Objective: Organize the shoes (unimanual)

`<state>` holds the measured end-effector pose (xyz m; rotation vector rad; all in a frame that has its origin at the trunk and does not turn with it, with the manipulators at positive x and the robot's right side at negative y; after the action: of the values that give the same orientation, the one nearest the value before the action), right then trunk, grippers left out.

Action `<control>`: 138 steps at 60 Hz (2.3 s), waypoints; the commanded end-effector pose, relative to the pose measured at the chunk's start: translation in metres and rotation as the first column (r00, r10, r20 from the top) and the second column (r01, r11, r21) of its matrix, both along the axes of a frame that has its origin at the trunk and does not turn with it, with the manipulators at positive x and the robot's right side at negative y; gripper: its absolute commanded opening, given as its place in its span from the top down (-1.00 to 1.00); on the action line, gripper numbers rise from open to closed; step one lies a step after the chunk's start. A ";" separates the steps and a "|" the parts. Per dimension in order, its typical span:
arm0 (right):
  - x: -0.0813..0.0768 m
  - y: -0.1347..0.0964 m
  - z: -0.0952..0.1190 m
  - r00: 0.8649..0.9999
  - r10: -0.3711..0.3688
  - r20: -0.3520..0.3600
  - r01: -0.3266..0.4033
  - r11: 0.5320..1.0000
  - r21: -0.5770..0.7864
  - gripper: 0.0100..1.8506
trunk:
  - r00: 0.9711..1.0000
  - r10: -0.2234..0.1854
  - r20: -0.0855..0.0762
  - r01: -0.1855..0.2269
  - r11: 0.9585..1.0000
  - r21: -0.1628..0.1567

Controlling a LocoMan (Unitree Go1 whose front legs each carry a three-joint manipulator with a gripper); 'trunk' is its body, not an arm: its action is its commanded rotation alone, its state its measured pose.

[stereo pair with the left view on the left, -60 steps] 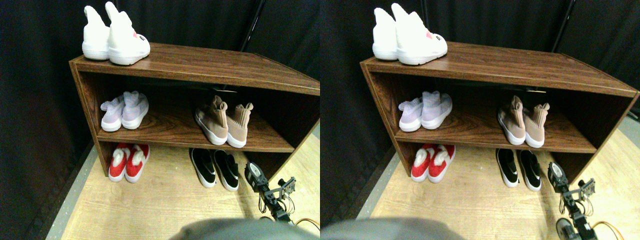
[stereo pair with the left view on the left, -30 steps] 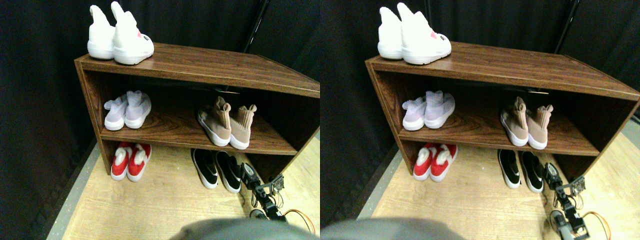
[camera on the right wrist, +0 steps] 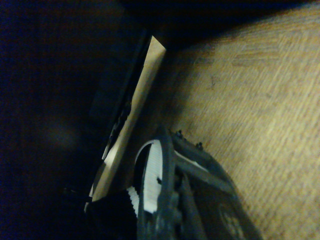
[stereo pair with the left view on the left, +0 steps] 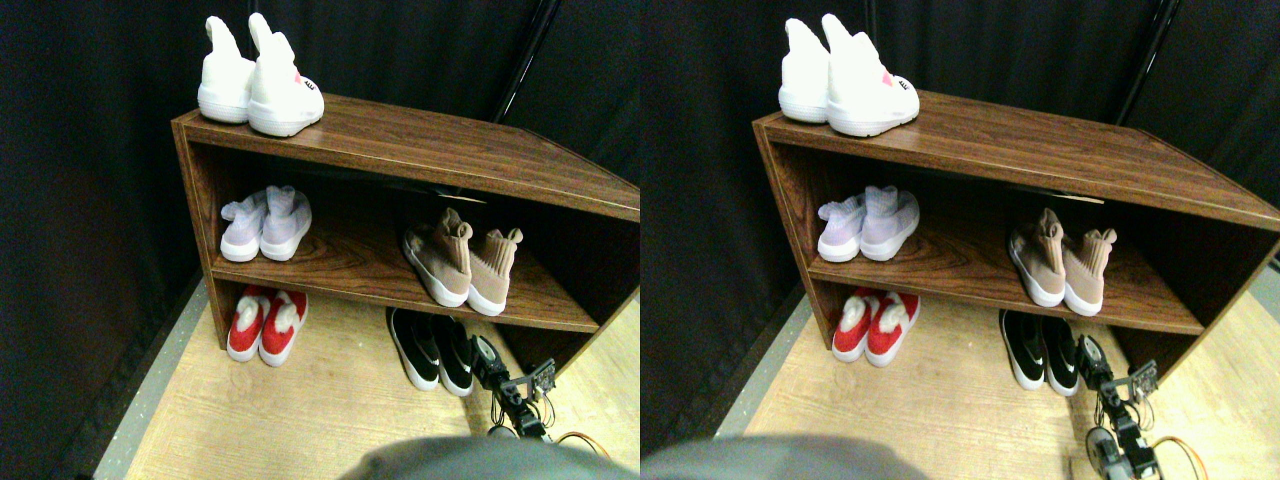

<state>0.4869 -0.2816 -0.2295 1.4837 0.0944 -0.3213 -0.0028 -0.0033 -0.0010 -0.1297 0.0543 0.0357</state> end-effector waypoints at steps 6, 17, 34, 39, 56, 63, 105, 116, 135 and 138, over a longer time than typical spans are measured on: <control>0.002 0.010 0.007 0.999 0.023 0.046 -0.024 0.999 0.026 0.94 | 1.000 0.020 -0.016 -0.021 1.000 -0.022; -0.001 0.014 0.008 0.998 0.046 0.032 -0.047 0.999 0.017 0.94 | 1.000 0.021 -0.011 -0.021 1.000 -0.022; -0.002 -0.008 0.016 0.998 0.016 0.059 -0.012 0.997 -0.070 0.94 | 1.000 -0.002 0.002 0.002 1.000 -0.007; -0.008 -0.015 0.027 0.995 0.035 0.091 -0.023 0.992 -0.127 0.94 | 1.000 -0.012 0.012 0.012 1.000 0.001; -0.038 -0.019 0.065 0.978 0.081 0.193 -0.054 0.989 -0.139 0.94 | 0.997 -0.046 0.054 0.045 0.999 0.022; -0.054 -0.014 0.079 0.968 0.119 0.221 -0.086 0.984 -0.155 0.94 | 0.996 -0.053 0.068 0.051 0.998 0.025; -0.115 0.008 0.136 0.904 0.258 0.342 -0.161 0.944 -0.287 0.94 | 0.986 -0.053 0.157 0.049 0.998 0.032; -0.116 0.018 0.148 0.888 0.290 0.357 -0.203 0.944 -0.262 0.94 | 0.984 -0.039 0.171 0.037 0.999 0.017; -0.109 0.034 0.152 0.871 0.345 0.349 -0.248 0.924 -0.292 0.94 | 0.986 -0.027 0.166 0.027 1.000 0.004; -0.108 0.035 0.151 0.874 0.354 0.334 -0.263 0.921 -0.287 0.94 | 0.987 -0.026 0.161 0.026 1.000 0.003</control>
<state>0.3769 -0.2507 -0.0834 1.2586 -0.0157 0.1858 0.0018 -0.0003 -0.0019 -0.1244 -0.1033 -0.0082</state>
